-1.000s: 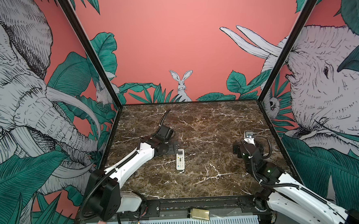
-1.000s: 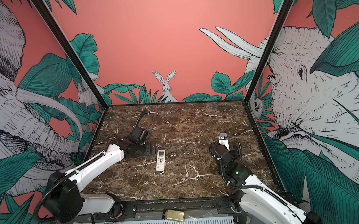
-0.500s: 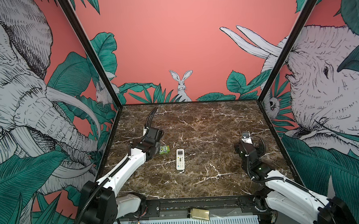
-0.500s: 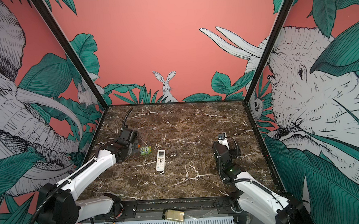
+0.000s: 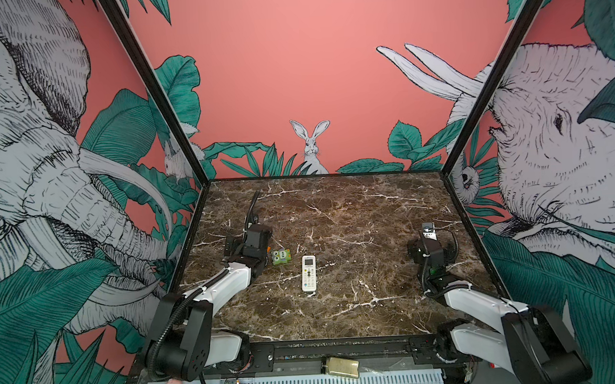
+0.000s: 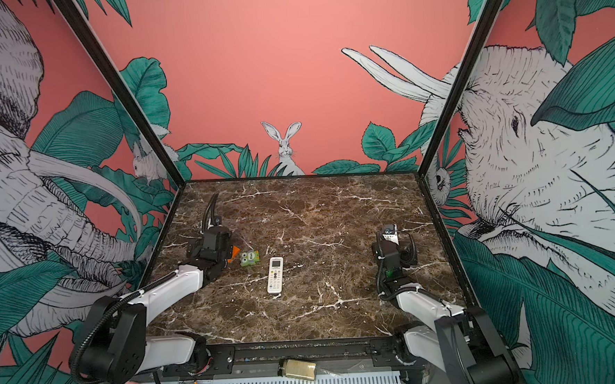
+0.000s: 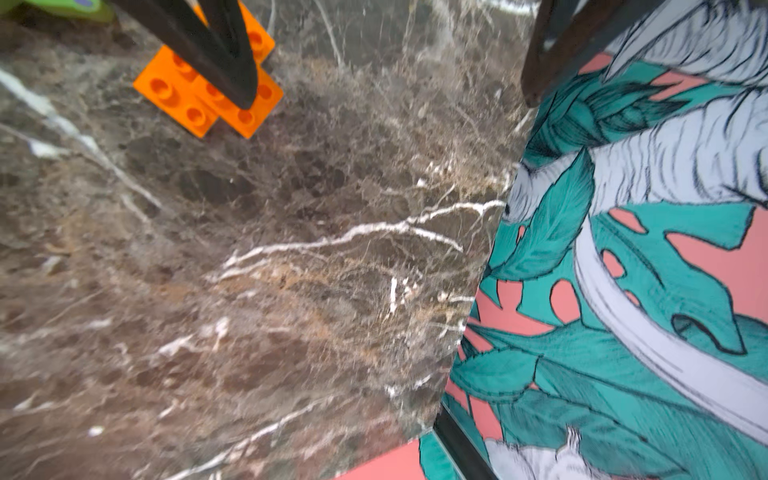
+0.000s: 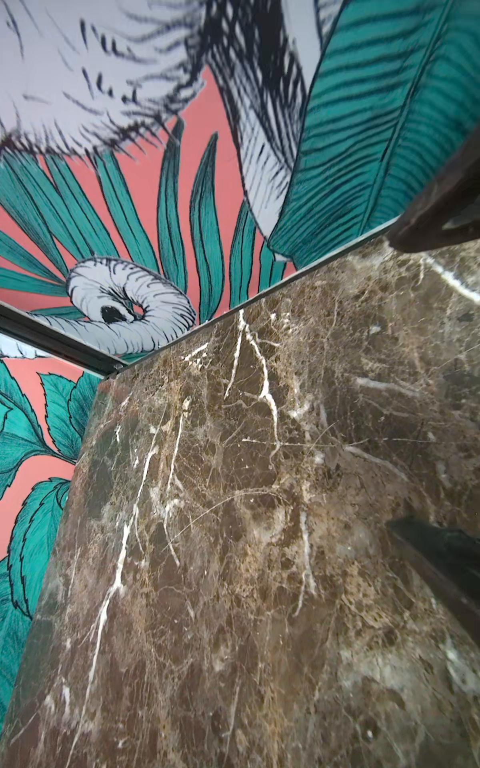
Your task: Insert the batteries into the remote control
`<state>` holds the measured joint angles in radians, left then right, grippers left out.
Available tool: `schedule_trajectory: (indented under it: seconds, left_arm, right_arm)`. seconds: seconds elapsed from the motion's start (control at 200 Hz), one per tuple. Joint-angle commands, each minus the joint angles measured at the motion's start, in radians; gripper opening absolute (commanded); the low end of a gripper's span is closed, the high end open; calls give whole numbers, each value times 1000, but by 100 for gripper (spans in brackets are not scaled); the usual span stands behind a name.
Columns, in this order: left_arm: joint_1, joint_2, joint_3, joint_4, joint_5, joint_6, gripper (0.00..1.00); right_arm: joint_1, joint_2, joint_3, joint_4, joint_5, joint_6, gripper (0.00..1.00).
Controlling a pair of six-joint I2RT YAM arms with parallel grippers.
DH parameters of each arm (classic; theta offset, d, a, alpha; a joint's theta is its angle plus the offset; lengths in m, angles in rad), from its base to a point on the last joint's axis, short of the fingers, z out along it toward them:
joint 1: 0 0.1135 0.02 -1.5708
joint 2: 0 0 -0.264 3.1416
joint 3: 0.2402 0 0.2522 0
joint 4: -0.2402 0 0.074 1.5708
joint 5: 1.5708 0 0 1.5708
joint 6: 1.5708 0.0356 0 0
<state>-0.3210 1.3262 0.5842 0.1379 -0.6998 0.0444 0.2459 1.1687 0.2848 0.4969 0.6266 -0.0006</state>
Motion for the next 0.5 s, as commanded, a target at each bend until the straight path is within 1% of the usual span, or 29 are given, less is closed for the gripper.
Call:
schedule_trajectory:
  seconds: [0.0,0.165,0.205,0.295,0.375,0.495]
  left_arm:
    - [16,16,-41,199,31,55,99]
    - [41,48,-108,365,96,56,100]
    - [53,57,-113,396,114,57,99]
    - [78,75,-103,410,144,49,100]
    - [107,95,-90,429,187,33,100]
    - [117,123,-69,430,219,59,100]
  right_arm:
    - [-25,49,45,126,-69,8,99]
    - [-44,137,84,169,-126,1,99]
    - [-53,159,86,220,-136,9,99]
    - [-68,204,102,243,-169,-6,99]
    - [-81,216,108,253,-206,-25,99]
    - [-129,237,91,320,-257,-10,99]
